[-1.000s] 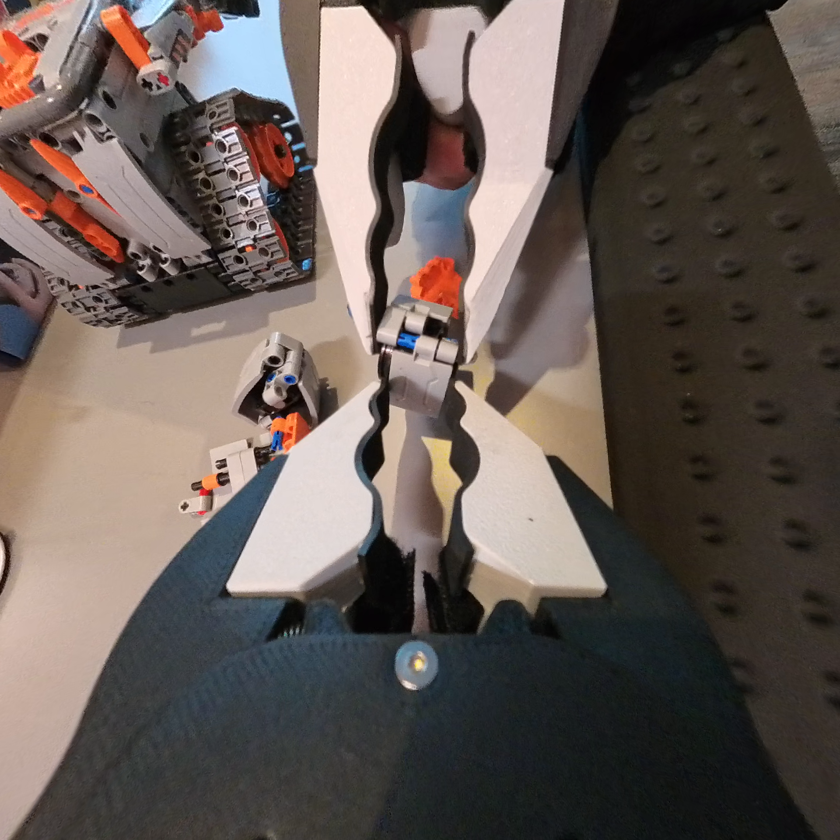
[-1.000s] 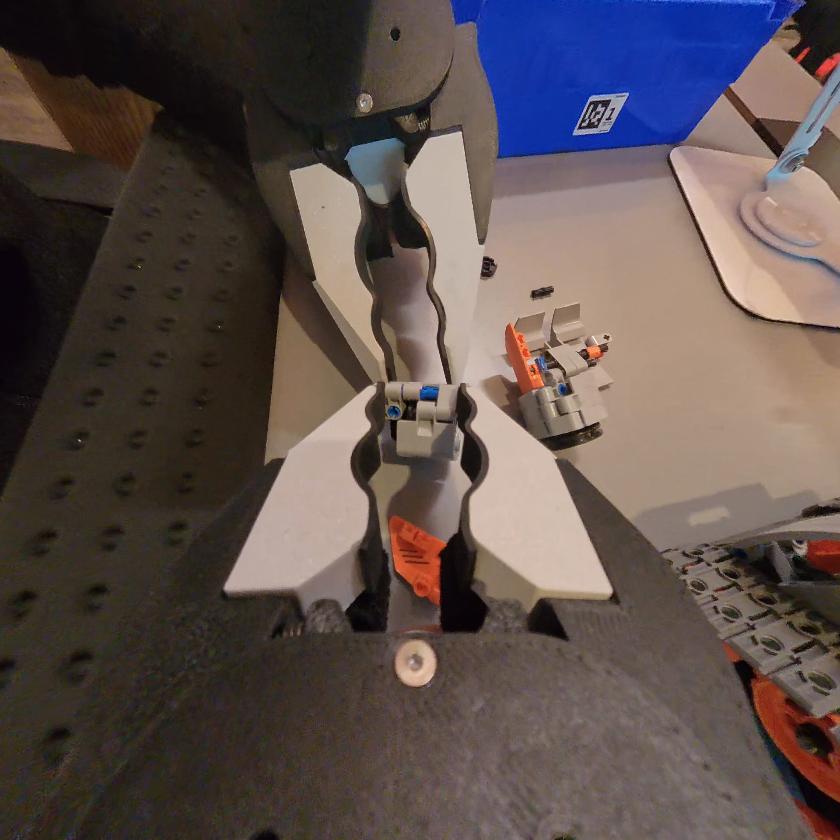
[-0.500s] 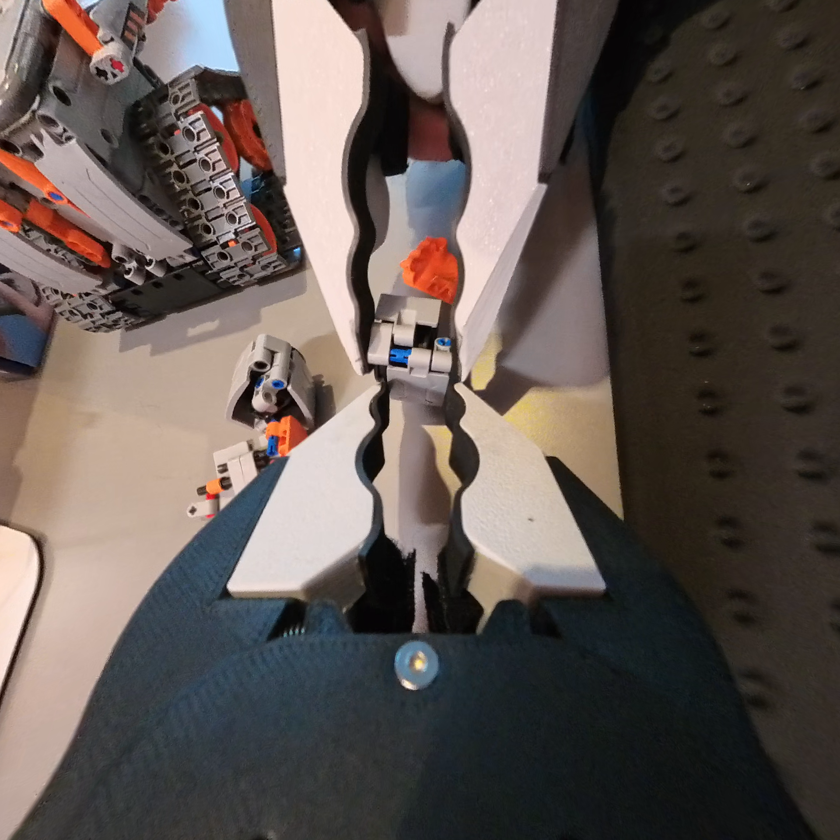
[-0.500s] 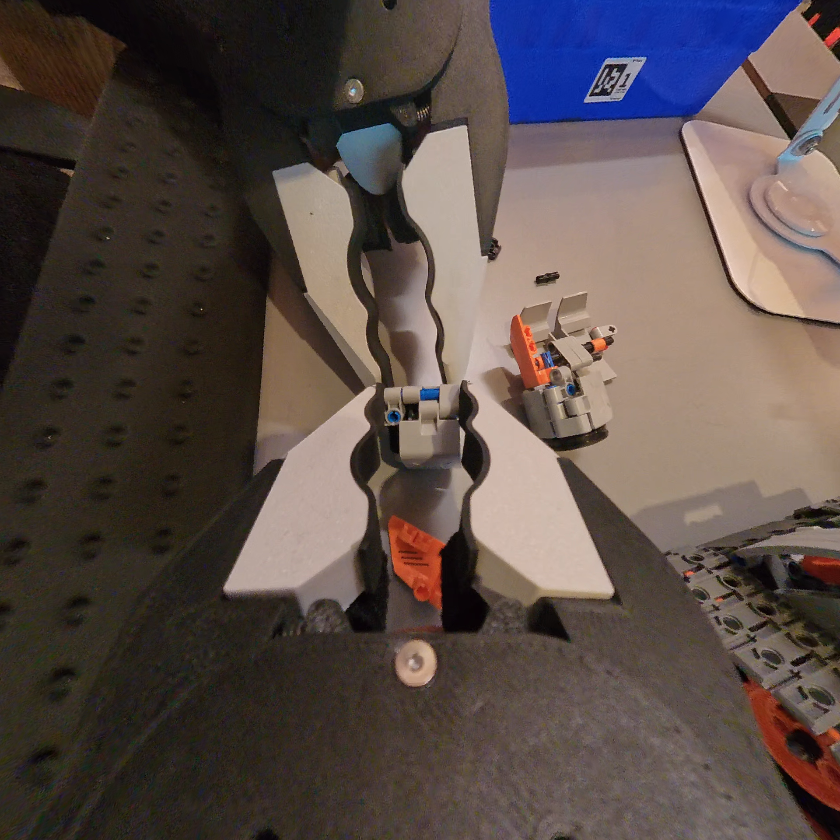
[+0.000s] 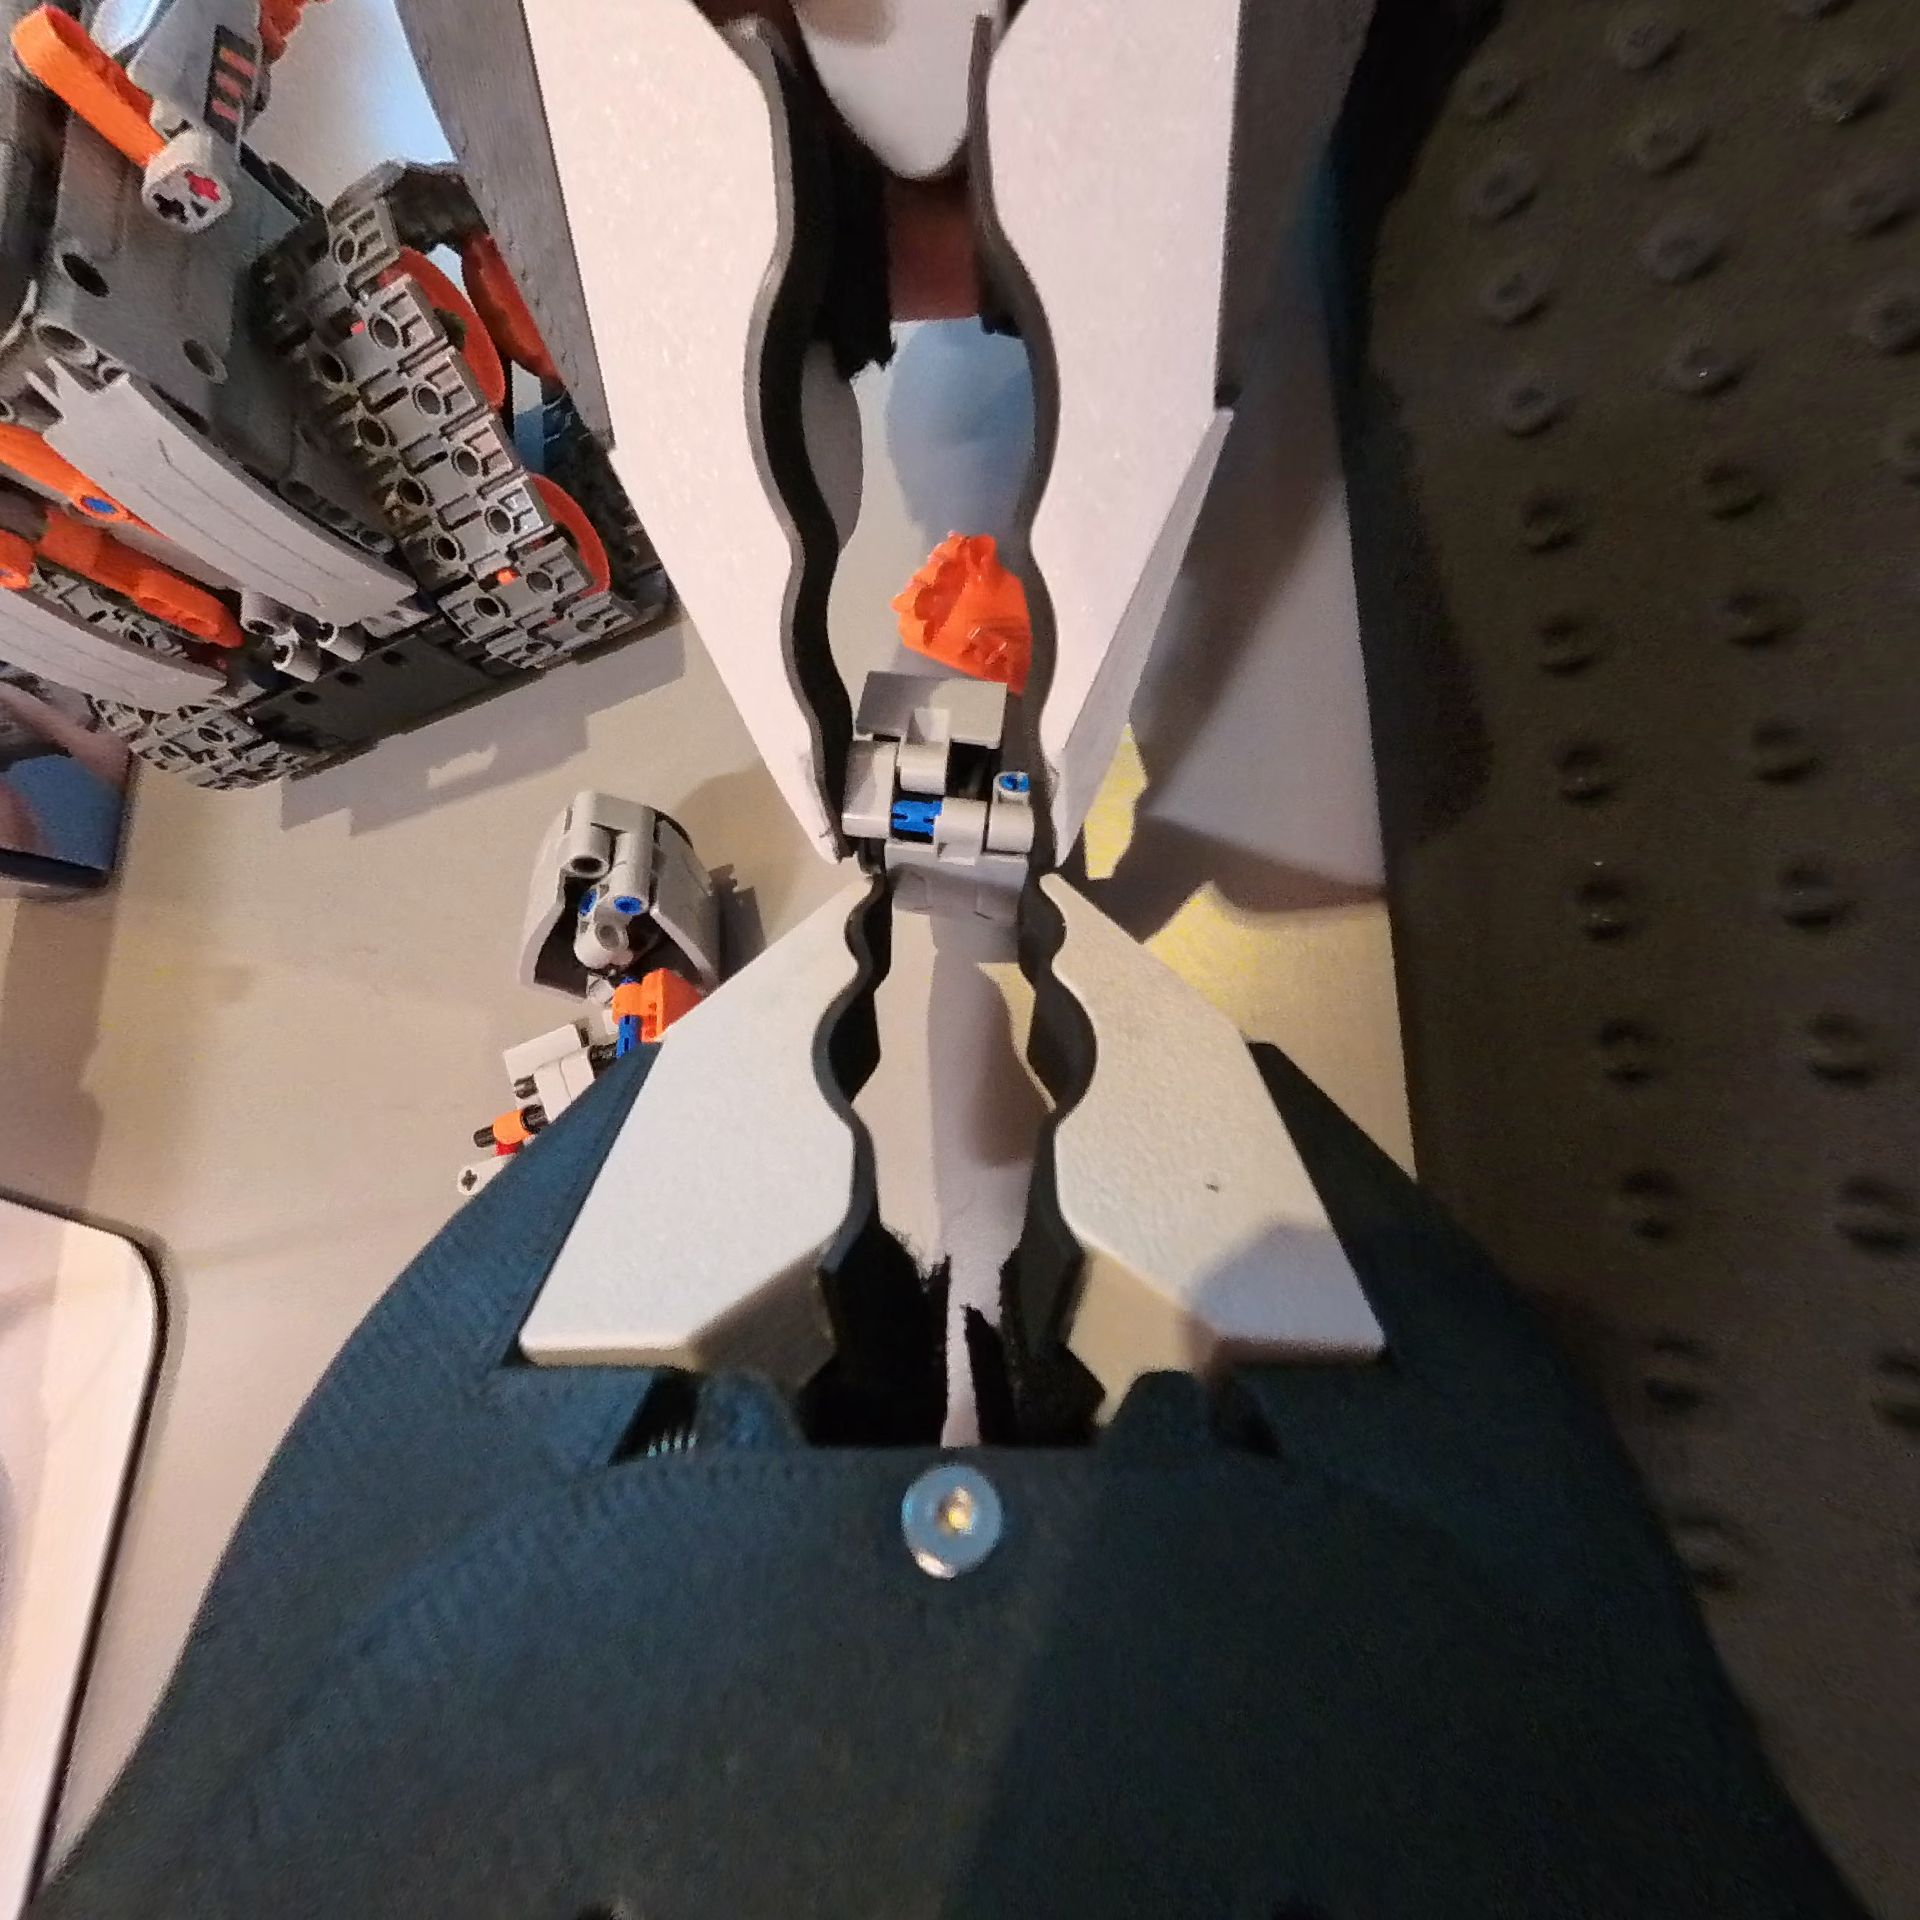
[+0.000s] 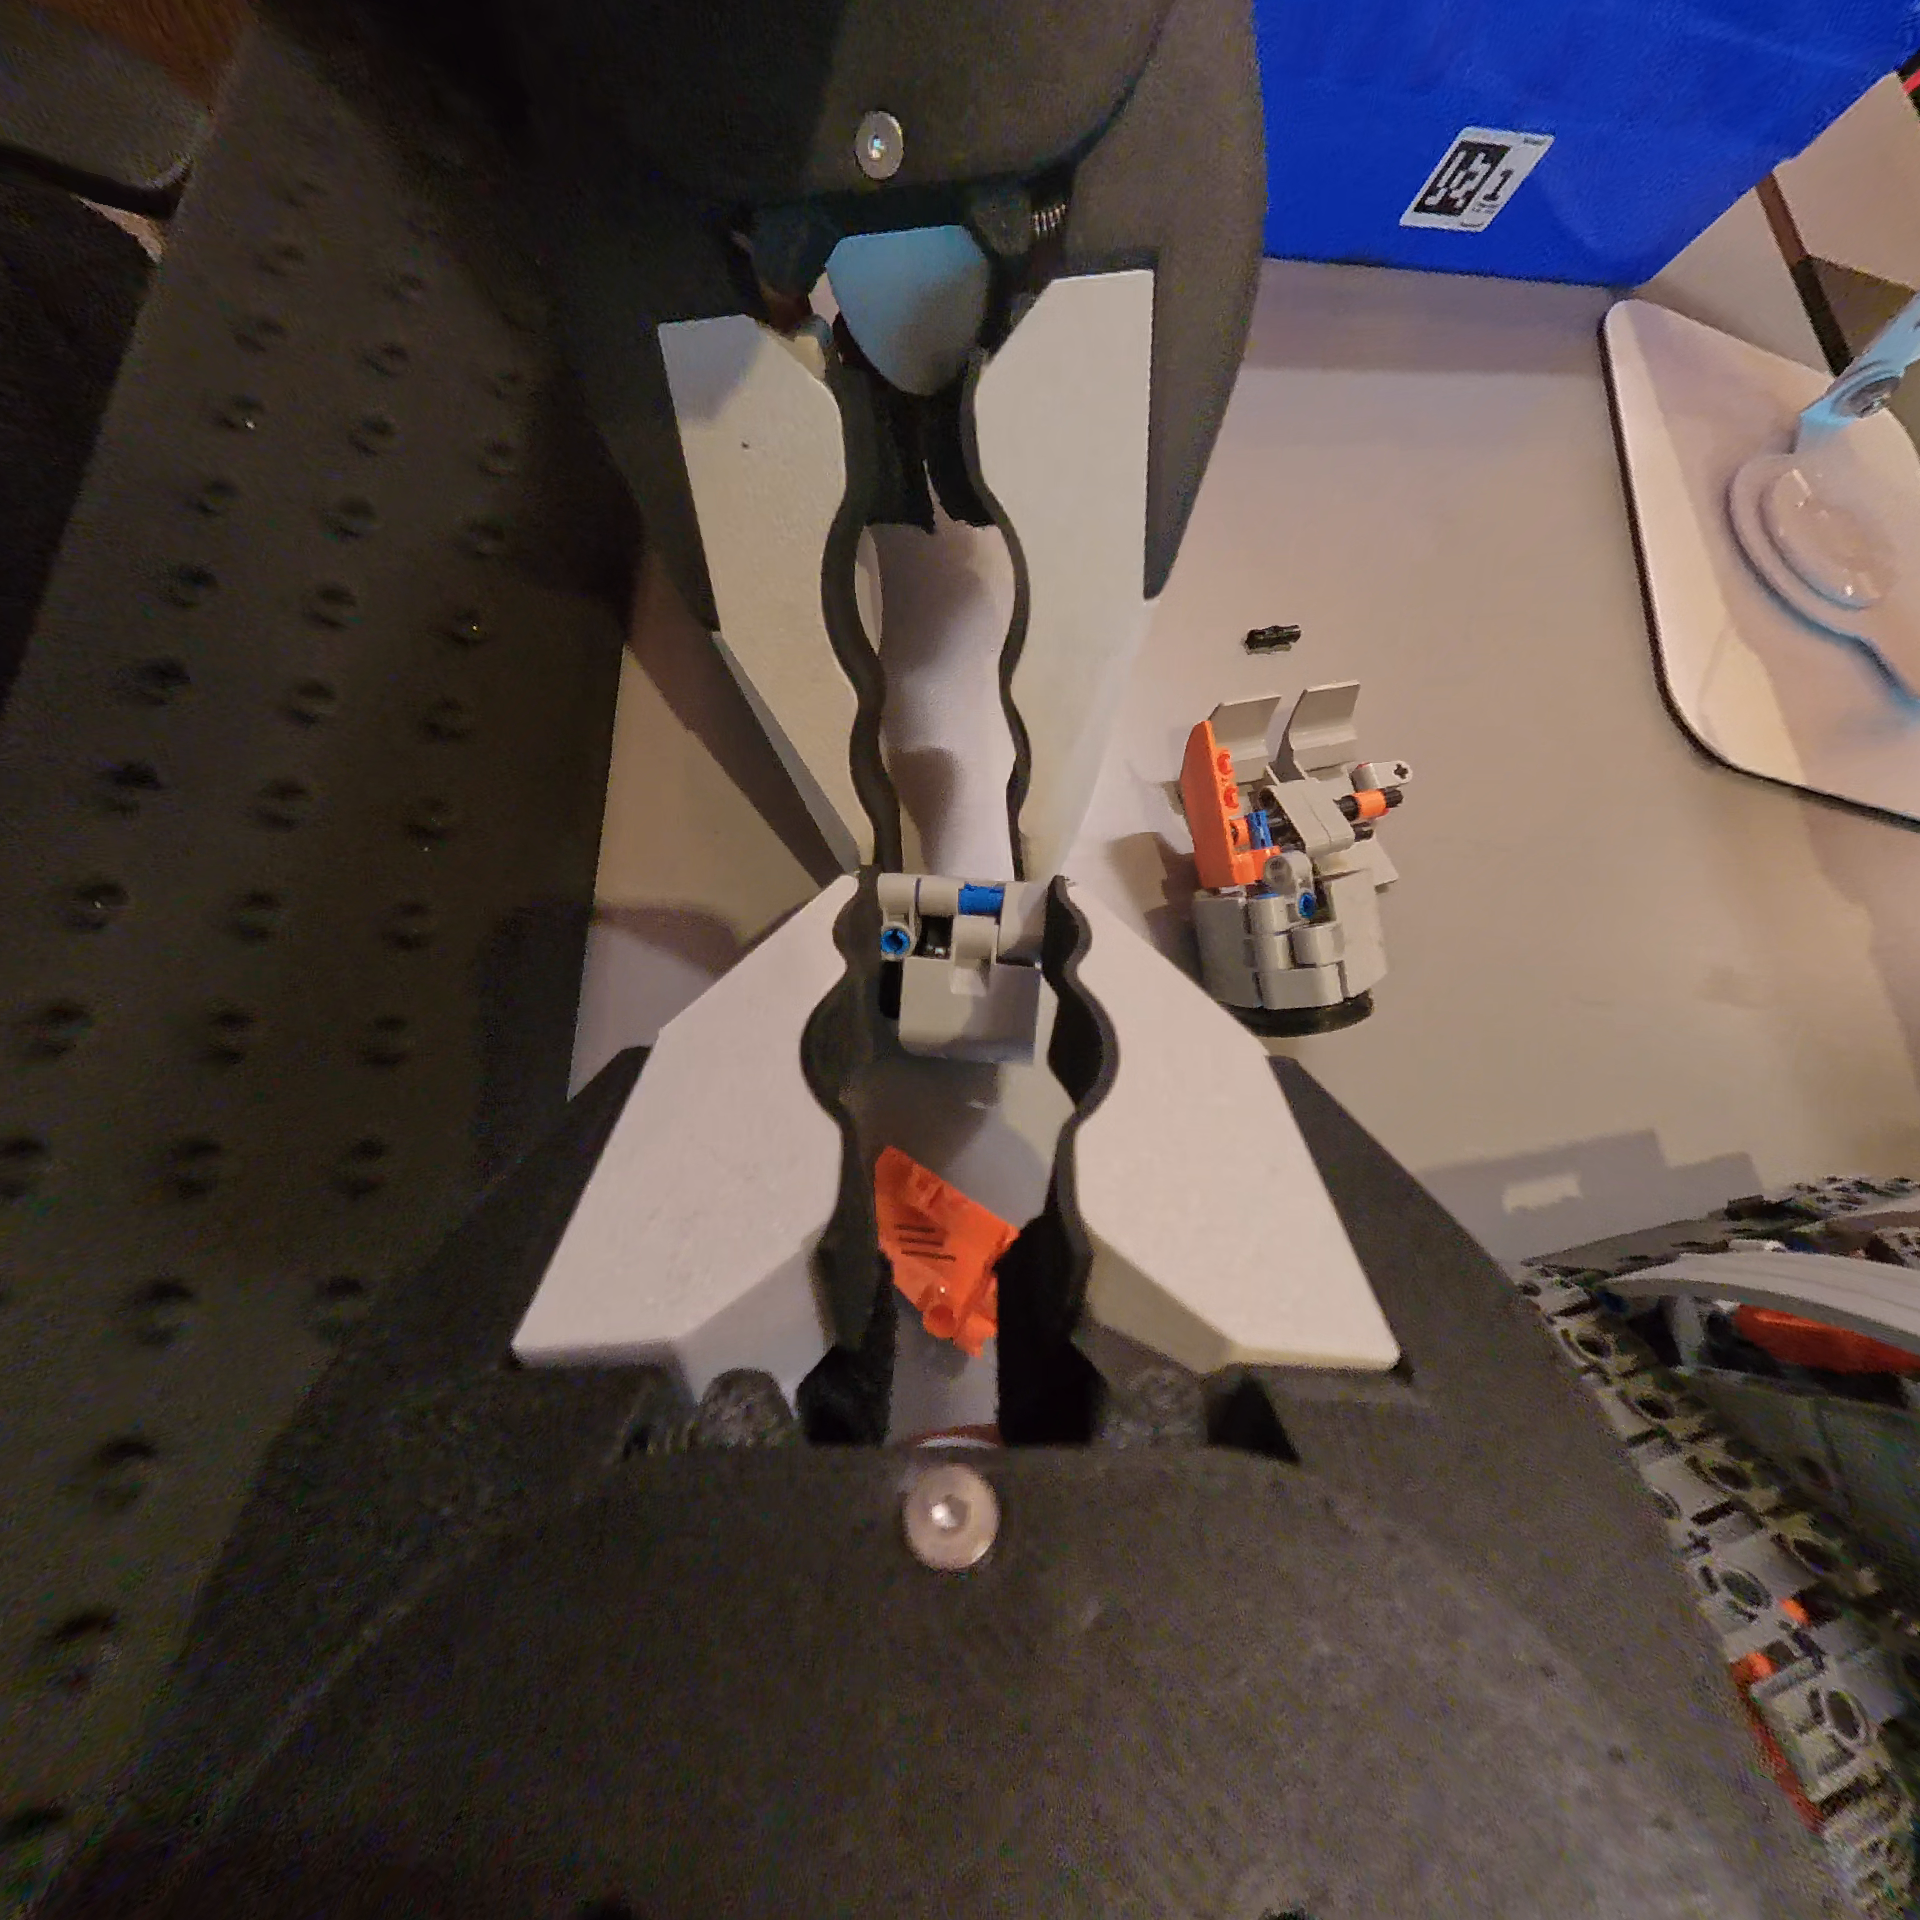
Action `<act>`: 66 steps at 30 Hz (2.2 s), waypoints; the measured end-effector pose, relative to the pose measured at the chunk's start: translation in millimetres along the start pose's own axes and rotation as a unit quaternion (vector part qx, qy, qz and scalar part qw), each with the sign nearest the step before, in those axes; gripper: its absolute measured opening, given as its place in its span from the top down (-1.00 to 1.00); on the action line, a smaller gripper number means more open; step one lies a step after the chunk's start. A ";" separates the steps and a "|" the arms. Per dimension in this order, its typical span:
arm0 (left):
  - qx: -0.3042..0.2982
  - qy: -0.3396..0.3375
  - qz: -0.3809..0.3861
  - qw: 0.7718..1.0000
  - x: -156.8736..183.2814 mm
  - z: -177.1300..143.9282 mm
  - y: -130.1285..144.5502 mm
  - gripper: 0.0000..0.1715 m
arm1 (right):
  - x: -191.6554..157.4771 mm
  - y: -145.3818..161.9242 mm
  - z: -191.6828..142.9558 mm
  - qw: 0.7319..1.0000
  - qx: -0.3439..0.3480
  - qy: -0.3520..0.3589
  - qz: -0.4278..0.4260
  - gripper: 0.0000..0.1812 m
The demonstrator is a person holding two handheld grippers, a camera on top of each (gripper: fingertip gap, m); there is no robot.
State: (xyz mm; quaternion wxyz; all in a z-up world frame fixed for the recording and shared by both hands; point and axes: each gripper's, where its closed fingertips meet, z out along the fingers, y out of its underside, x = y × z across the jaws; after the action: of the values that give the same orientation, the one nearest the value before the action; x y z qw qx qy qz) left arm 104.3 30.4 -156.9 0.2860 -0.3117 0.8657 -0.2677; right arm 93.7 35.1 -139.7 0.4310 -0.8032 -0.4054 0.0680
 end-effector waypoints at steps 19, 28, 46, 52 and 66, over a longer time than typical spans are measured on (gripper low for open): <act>0.033 0.038 -0.023 0.998 6.2 -0.6 -4.7 0.67 | -8.0 -2.6 -0.8 0.999 0.031 -0.032 0.011 0.70; 0.015 0.012 -0.007 1.000 0.6 1.0 -0.3 0.70 | -2.3 -2.2 1.4 0.999 0.005 0.021 -0.031 0.69; 0.025 0.018 -0.017 0.999 -1.5 -2.4 -3.5 0.66 | 8.4 3.7 -11.2 0.999 0.021 -0.006 0.028 0.86; 0.035 0.023 -0.020 0.999 0.0 -4.3 -7.3 0.65 | 7.4 2.6 -9.1 0.999 0.021 -0.005 0.026 0.86; 0.041 -0.040 0.056 0.997 -1.1 -13.9 -14.9 0.81 | 14.3 6.2 -9.3 0.996 0.033 -0.016 0.082 0.86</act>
State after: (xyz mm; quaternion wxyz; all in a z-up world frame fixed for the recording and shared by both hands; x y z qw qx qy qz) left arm 101.6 25.3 -137.3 0.3471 -0.2610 0.8582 -0.2736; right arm 111.0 37.4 -135.2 0.4442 -0.8177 -0.3426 0.1292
